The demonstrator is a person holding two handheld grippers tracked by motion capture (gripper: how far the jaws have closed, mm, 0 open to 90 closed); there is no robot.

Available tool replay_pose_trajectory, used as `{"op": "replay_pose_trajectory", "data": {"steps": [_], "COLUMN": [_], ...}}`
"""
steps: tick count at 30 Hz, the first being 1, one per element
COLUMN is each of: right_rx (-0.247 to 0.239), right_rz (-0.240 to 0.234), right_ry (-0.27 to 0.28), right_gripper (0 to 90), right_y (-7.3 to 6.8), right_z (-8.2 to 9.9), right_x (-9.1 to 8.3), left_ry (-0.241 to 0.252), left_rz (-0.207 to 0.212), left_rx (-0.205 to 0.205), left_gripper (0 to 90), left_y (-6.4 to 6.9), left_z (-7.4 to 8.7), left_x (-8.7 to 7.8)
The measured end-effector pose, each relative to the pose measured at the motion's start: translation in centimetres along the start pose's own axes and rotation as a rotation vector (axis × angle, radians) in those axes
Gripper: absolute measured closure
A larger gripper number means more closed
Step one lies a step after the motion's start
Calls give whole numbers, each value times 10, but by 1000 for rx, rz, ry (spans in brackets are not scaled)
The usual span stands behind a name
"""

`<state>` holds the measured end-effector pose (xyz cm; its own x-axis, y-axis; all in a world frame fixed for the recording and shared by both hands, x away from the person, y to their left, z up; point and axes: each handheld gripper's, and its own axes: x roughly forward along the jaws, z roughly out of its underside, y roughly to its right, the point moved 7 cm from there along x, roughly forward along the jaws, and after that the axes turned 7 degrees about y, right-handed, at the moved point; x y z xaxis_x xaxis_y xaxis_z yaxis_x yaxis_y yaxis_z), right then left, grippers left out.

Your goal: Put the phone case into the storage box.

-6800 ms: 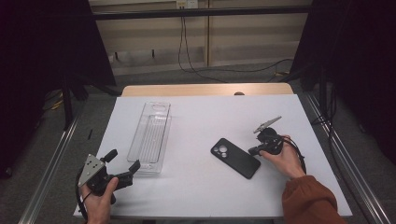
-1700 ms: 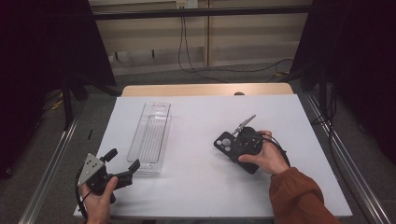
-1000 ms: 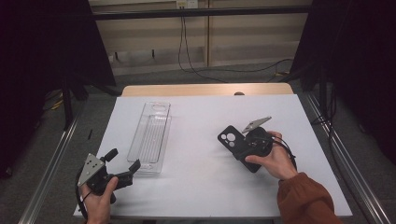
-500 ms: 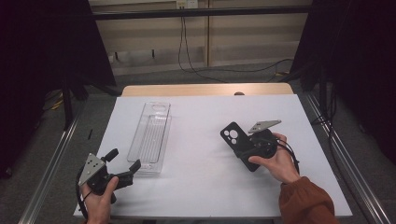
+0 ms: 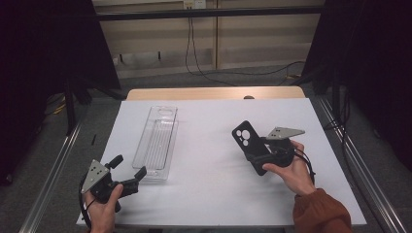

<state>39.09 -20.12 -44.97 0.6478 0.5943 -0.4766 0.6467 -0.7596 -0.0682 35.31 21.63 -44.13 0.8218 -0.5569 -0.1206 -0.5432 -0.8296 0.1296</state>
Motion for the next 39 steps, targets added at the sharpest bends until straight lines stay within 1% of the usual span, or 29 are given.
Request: {"op": "replay_pose_trajectory", "data": {"steps": [2,4,5,6,9,10,12,13,15,19,21,22,23,24,27,29,31,32,34,35,39], "right_rx": [-4,0,-2,-2,10,15,9,10,14,-1,-6,-7,-5,-1,-5,-11,-13,-13,-10,-10,-19], "right_rz": [3,-2,1,1,-5,-13,-15,-16,-33,-66,-83,-96,-99,-117,-125,-144,-150,-157,-171,-172,-196], "right_ry": [33,42,68,68,104,107,114,128,154,180,195,201,201,204,201,206,210,216,224,223,221], "right_gripper": [142,142,142,142,142,142,141,141,141,140,140,140,140,140,140,140,140,140,140,140,139], "right_y": [-1,-2,-3,-3,-4,-5,-5,-5,-7,-16,-20,-22,-24,-27,-31,-36,-38,-39,-41,-42,-50], "right_z": [1,2,4,4,8,10,11,11,10,10,7,7,7,8,9,7,6,4,3,3,4], "right_x": [-2,-3,-4,-4,-6,-6,-6,-6,-6,-5,-5,-5,-5,-4,-3,-3,-3,-3,-3,-2,0], "left_ry": [0,0,2,1,0,-2,-1,-1,-2,-6,-13,-18,-23,-27,-28,-34,-39,-49,-49,-50,-51], "left_rz": [3,5,3,3,4,7,7,6,4,17,24,25,34,42,50,64,69,81,89,95,133], "left_rx": [1,1,0,1,-2,0,3,5,7,-1,12,17,14,17,12,16,19,13,6,11,-11], "left_gripper": [30,30,30,30,30,30,30,30,29,28,28,29,29,34,34,35,35,36,36,35,42], "left_y": [0,0,0,0,0,1,1,1,0,3,4,4,6,7,8,11,11,12,14,15,19], "left_z": [0,0,0,0,0,0,0,0,0,1,1,1,1,1,0,0,1,1,1,0,-1], "left_x": [0,0,0,0,0,0,1,0,0,1,2,2,3,3,4,5,5,6,7,7,9]}}
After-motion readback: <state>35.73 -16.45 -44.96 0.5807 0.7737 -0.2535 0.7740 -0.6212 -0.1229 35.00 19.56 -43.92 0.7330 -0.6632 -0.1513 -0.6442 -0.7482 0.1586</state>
